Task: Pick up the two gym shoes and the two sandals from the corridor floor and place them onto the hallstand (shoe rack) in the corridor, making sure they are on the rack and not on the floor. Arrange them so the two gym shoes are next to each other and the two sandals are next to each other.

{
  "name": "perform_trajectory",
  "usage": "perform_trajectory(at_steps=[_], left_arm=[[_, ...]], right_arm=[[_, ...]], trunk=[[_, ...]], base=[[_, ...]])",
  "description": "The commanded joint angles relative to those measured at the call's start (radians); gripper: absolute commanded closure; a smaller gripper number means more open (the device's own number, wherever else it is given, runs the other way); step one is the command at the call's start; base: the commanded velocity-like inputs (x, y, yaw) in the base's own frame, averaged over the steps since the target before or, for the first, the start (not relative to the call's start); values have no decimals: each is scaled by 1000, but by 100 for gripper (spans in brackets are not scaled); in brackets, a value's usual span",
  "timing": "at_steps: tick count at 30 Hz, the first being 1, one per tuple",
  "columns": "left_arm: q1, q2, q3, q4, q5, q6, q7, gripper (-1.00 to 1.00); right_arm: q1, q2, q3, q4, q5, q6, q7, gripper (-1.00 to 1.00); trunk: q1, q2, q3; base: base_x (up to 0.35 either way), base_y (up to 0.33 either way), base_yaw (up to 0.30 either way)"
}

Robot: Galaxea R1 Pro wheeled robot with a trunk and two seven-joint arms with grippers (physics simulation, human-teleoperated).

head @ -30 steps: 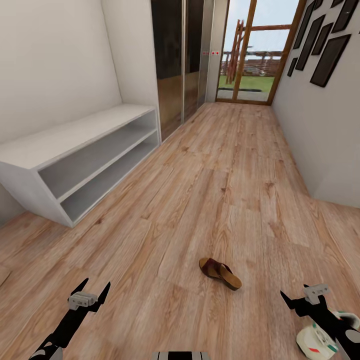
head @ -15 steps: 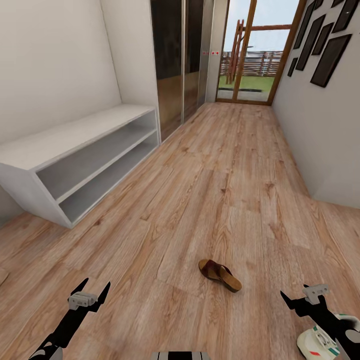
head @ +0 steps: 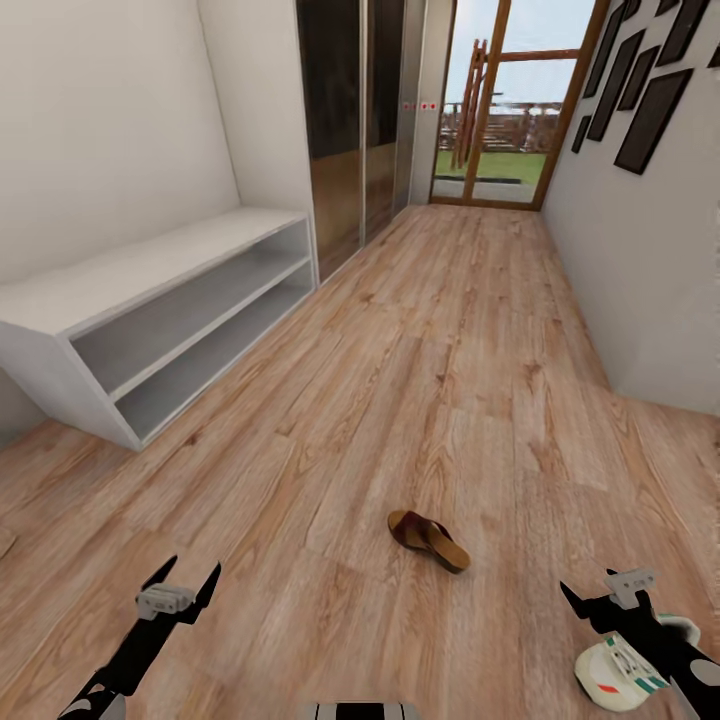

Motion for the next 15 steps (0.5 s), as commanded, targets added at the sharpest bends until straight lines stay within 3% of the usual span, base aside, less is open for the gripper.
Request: perform_trajectory(at_steps=[1,15], left_arm=[[0,0,0,0,0,0,0,-100],[0,0,1,0,0,0,0,-100]], right_arm=[[0,0,0,0,0,0,0,-100],[0,0,0,0,0,0,0,-100]], trunk=[[0,0,0],[0,0,0]], base=[[-172,-177,0],[-60,-62,0]])
